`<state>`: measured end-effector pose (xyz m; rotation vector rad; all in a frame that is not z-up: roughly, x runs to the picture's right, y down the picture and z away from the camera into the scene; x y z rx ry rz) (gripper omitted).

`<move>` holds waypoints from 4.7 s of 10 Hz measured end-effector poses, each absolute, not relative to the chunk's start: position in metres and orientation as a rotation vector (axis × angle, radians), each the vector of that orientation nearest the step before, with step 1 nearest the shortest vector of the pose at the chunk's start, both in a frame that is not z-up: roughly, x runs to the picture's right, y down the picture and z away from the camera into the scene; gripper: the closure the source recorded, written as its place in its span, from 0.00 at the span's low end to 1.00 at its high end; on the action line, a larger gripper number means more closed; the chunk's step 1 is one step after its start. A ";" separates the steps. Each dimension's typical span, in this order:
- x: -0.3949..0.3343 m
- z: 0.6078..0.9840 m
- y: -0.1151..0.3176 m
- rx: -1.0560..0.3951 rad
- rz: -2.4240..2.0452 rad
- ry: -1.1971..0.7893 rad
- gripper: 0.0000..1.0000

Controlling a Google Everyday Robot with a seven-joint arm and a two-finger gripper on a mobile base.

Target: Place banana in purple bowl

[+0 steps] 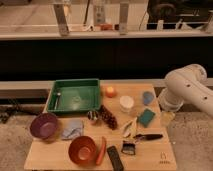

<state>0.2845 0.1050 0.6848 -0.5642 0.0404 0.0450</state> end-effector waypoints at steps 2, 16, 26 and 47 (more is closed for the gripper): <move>0.284 0.685 0.105 -0.564 0.045 0.040 0.20; 0.202 0.697 0.127 -0.582 -0.128 -0.006 0.20; 0.154 0.715 0.133 -0.590 -0.245 -0.049 0.20; 0.170 0.790 0.160 -0.517 -0.398 -0.171 0.20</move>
